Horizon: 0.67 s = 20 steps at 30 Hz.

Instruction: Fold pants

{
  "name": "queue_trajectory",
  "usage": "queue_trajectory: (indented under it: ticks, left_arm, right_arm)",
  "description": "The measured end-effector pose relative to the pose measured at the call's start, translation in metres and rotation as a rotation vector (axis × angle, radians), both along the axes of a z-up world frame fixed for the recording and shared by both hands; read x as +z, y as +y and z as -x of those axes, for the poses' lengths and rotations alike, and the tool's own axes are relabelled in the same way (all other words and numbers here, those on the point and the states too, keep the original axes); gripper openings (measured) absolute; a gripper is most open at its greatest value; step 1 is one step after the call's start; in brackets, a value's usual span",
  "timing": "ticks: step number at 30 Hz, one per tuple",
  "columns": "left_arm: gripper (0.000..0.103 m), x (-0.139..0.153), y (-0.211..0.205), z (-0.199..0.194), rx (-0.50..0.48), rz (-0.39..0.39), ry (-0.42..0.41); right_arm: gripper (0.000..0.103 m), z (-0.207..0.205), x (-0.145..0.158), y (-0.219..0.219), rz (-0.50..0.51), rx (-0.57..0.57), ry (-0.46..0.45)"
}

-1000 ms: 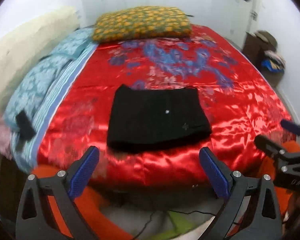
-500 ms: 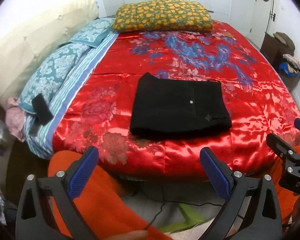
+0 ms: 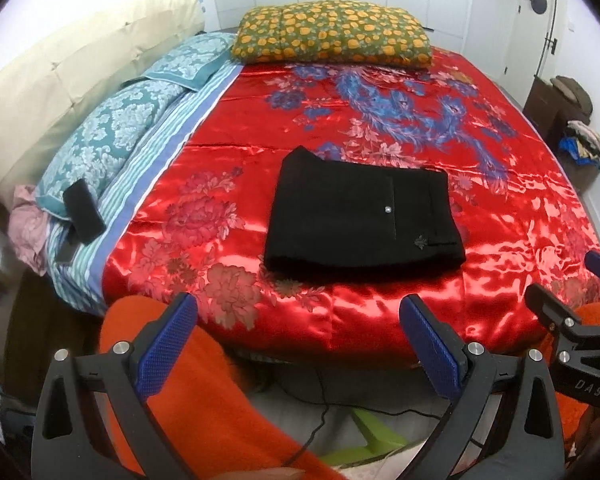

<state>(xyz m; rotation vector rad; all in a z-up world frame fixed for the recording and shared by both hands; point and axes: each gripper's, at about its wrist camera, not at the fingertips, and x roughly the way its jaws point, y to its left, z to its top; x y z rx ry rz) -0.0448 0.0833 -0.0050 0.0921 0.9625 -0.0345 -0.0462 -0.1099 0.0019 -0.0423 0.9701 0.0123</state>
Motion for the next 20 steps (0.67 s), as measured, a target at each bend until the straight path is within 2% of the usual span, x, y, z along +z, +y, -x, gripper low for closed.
queue_trajectory:
  ticks: [17, 20]
  left_arm:
    - [0.101, -0.0055, 0.0024, -0.0009, 0.008, 0.015, 0.016]
    - [0.101, -0.0064, -0.0006, 0.002, 0.006, -0.006, -0.001]
  right_arm:
    - [0.103, -0.0042, -0.0051, 0.0035, -0.002, 0.01, 0.022]
    - [0.103, -0.0051, -0.005, 0.0028, -0.004, 0.013, 0.022]
